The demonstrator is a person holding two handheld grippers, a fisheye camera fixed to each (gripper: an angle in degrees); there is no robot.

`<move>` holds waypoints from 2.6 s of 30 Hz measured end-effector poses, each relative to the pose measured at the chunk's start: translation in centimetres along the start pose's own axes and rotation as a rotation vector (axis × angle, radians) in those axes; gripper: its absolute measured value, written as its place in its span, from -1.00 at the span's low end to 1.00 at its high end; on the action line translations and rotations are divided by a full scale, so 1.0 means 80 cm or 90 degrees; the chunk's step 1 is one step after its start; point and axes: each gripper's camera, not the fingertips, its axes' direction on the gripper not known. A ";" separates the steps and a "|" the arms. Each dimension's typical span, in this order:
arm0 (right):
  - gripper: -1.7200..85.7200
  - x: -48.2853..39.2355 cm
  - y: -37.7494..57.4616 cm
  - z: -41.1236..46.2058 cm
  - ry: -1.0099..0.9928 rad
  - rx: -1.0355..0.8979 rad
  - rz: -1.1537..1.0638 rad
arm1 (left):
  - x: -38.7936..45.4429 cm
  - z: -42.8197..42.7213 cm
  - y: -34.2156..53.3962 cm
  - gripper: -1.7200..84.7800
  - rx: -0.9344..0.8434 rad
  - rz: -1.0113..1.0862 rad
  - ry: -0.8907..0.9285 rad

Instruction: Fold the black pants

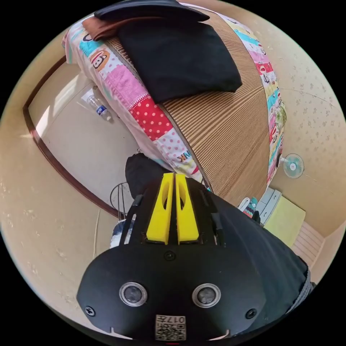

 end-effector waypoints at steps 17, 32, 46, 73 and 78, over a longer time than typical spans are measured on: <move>-0.95 -0.169 0.266 0.144 -0.232 -0.259 -0.086 | 0.187 0.033 -0.116 -0.59 -0.068 0.429 -0.423; -0.95 -0.027 0.270 0.145 -0.273 -0.162 0.111 | 0.102 -0.039 -0.112 -0.86 -0.179 0.259 -0.196; -0.90 -0.090 0.117 0.223 -0.649 -0.216 -0.191 | 0.207 -0.399 0.117 -0.95 0.052 0.773 0.650; -0.77 -0.176 -0.107 0.394 -1.398 -0.400 -0.025 | 0.314 -0.315 0.583 -0.94 -0.392 1.088 1.185; -0.76 -0.157 -0.203 0.264 -1.512 -0.211 -0.290 | 0.265 -0.296 0.563 -0.92 -0.199 1.036 0.871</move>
